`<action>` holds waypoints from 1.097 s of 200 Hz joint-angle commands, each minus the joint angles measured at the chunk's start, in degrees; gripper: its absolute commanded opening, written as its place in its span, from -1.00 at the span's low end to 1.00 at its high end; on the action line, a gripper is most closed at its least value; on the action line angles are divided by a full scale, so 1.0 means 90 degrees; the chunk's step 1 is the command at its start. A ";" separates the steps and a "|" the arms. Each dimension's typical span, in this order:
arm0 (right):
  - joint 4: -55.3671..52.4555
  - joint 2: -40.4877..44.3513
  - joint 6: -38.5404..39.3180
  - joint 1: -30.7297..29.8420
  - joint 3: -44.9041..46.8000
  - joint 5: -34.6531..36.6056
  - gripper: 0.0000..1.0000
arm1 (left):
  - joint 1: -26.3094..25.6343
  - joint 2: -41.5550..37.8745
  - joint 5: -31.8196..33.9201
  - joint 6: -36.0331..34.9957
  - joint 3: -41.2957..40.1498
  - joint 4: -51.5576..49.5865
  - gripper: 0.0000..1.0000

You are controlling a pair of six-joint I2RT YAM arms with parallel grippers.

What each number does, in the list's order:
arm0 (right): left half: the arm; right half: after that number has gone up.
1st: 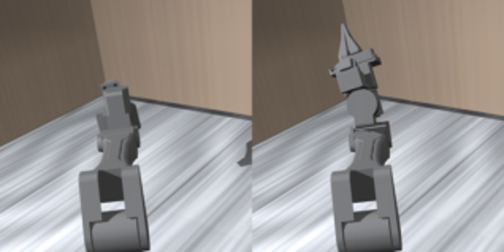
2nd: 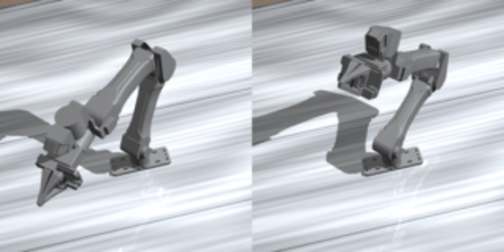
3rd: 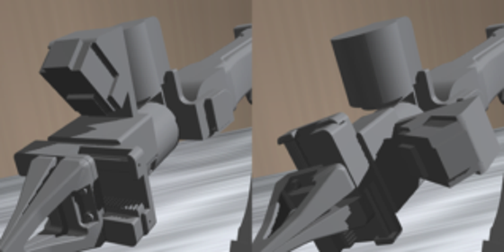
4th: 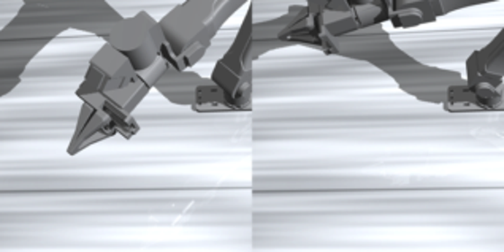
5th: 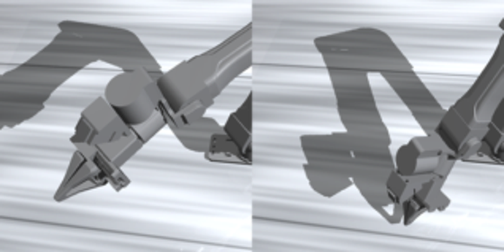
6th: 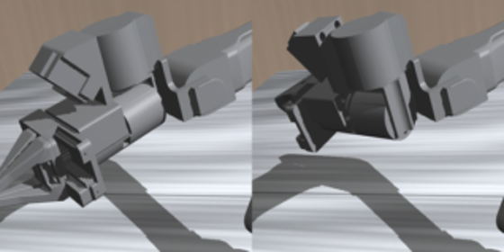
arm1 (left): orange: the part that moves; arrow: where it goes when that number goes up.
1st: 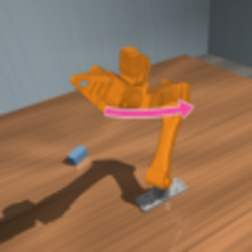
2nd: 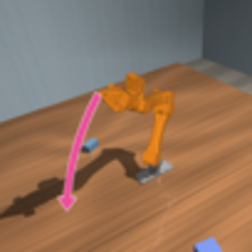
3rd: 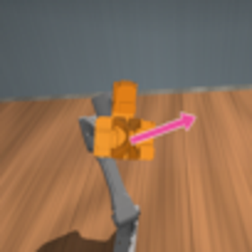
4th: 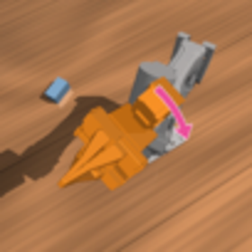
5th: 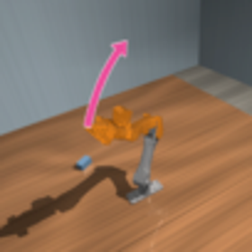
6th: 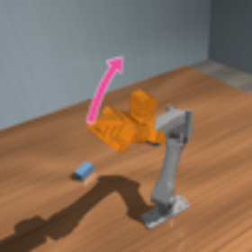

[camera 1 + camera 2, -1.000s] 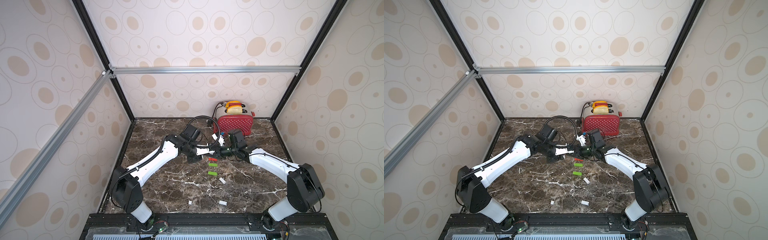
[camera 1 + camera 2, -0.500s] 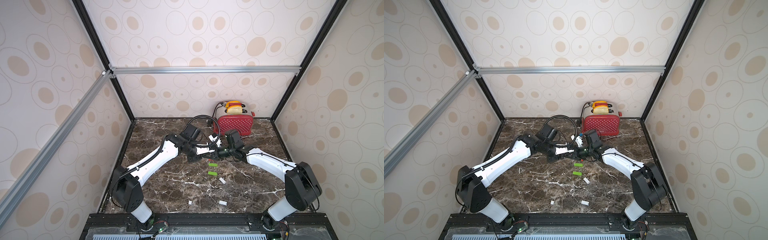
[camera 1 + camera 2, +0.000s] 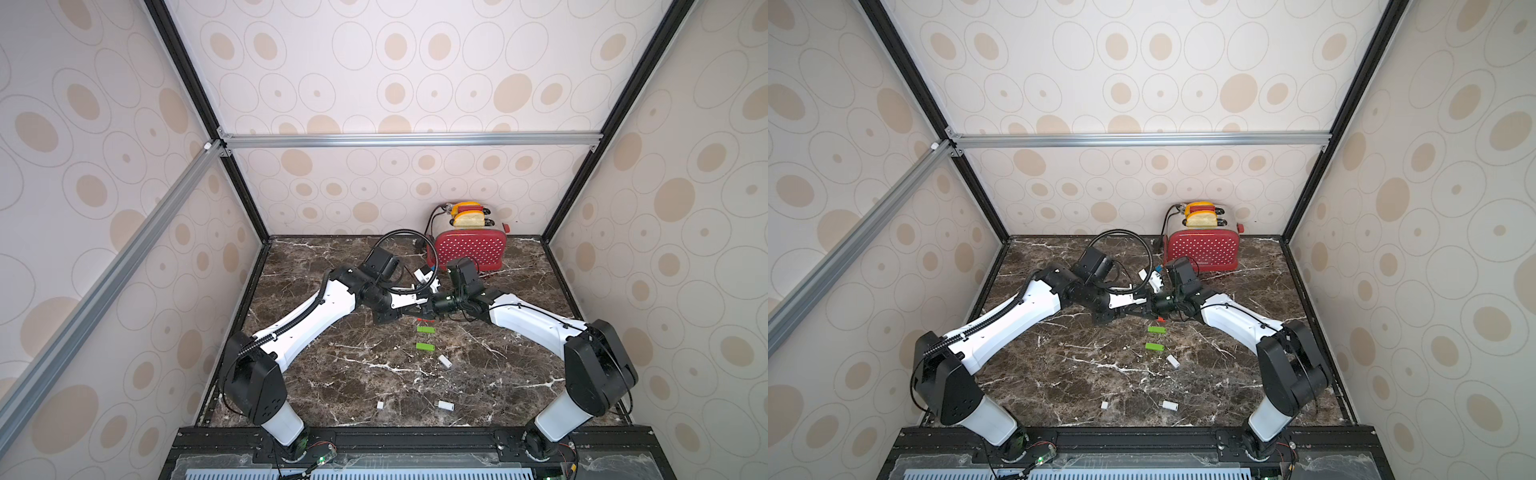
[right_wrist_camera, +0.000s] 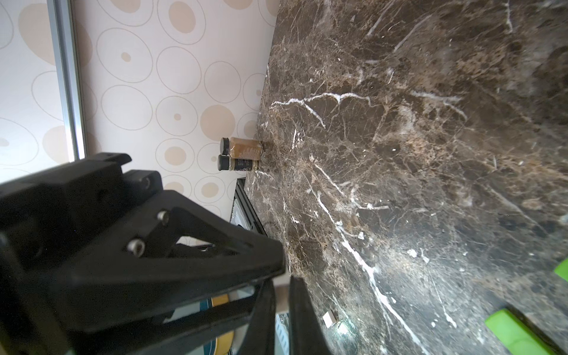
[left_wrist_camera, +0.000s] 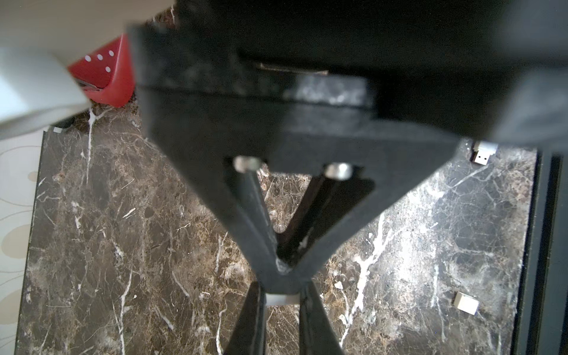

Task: Close the usb drive cover
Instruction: Adjust the cover.

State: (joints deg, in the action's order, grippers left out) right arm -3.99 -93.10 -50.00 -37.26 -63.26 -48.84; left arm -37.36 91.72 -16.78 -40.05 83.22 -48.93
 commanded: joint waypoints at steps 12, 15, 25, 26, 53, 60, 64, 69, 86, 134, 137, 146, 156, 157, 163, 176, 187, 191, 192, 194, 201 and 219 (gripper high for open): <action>0.0238 -0.0089 0.0078 -0.0134 -0.0168 -0.0133 -0.91 | -0.0067 0.0082 -0.0245 -0.0003 0.0315 0.0055 -0.65; 0.0238 -0.0093 0.0087 -0.0130 -0.0168 -0.0135 -0.92 | -0.0071 0.0080 -0.0245 -0.0003 0.0305 0.0048 -0.64; 0.0236 -0.0081 0.0127 -0.0102 -0.0155 -0.0130 -0.91 | -0.0075 0.0055 -0.0238 0.0007 0.0282 0.0049 -0.51; 0.0237 -0.0078 0.0136 -0.0100 -0.0152 -0.0130 -0.91 | -0.0076 0.0054 -0.0237 0.0007 0.0284 0.0047 -0.50; 0.0092 0.0066 0.0351 0.0130 -0.0023 -0.0169 -0.91 | -0.0035 -0.0139 -0.0099 0.0074 0.0108 0.0036 -0.07; 0.0092 0.0126 0.0386 0.0217 0.0060 -0.0200 -0.91 | 0.0029 -0.0208 -0.0130 0.0125 0.0055 0.0018 0.02; 0.0083 0.0176 0.0412 0.0277 0.0105 -0.0207 -0.91 | 0.0072 -0.0260 -0.0185 0.0155 0.0021 0.0005 0.06; 0.0074 0.0224 0.0439 0.0349 0.0171 -0.0226 -0.91 | 0.0165 -0.0317 -0.0290 0.0202 -0.0011 -0.0035 0.11; 0.0000 0.0377 0.0631 0.0567 0.0335 -0.0323 -0.90 | 0.0518 -0.0497 -0.0837 0.0386 -0.0073 -0.0246 0.23; 0.0546 0.0533 0.0551 0.0734 0.0658 -0.0698 -0.89 | 0.1616 -0.0366 -0.3761 0.2403 -0.0186 -0.0270 0.19; 0.0612 0.0535 0.0508 0.0738 0.0662 -0.0712 -0.89 | 0.1668 -0.0319 -0.3997 0.2585 -0.0189 -0.0212 0.18; 0.0776 0.0532 0.0400 0.0736 0.0694 -0.0733 -0.89 | 0.1807 -0.0175 -0.4606 0.3111 -0.0274 0.0026 0.14; 0.0952 0.0520 0.0270 0.0737 0.0701 -0.0772 -0.89 | 0.1909 -0.0046 -0.5188 0.3746 -0.0451 0.0549 0.08; 0.0976 0.0525 0.0256 0.0739 0.0706 -0.0778 -0.89 | 0.1922 -0.0036 -0.5231 0.3835 -0.0474 0.0605 0.08; 0.1098 0.0518 0.0165 0.0741 0.0720 -0.0807 -0.89 | 0.1953 -0.0007 -0.5508 0.4230 -0.0599 0.0991 0.05; 0.1281 0.0513 -0.0002 0.0735 0.0711 -0.0865 -0.89 | 0.1986 0.0047 -0.5956 0.4925 -0.0864 0.1883 0.04; 0.1409 0.0524 -0.0133 0.0733 0.0697 -0.0909 -0.89 | 0.2031 0.0144 -0.6296 0.5222 -0.0963 0.2180 0.04; 0.1432 0.0523 -0.0155 0.0736 0.0694 -0.0934 -0.89 | 0.2042 0.0207 -0.6404 0.5275 -0.0965 0.2215 0.04; 0.1441 0.0522 -0.0157 0.0733 0.0693 -0.0937 -0.89 | 0.2047 0.0218 -0.6430 0.5283 -0.0965 0.2224 0.04; 0.1452 0.0528 -0.0172 0.0739 0.0677 -0.0947 -0.89 | 0.2063 0.0245 -0.6489 0.5313 -0.0965 0.2243 0.04; 0.1480 0.0543 -0.0200 0.0739 0.0657 -0.0966 -0.89 | 0.2072 0.0344 -0.6654 0.5419 -0.0985 0.2345 0.04; 0.1676 0.0531 -0.0369 0.0737 0.0653 -0.0994 -0.89 | 0.2073 0.0485 -0.6828 0.5639 -0.0969 0.2539 0.02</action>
State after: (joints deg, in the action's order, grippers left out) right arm 6.90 -89.60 -50.59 -30.52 -57.45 -56.01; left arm -19.29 95.18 -69.23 3.25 74.13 -32.95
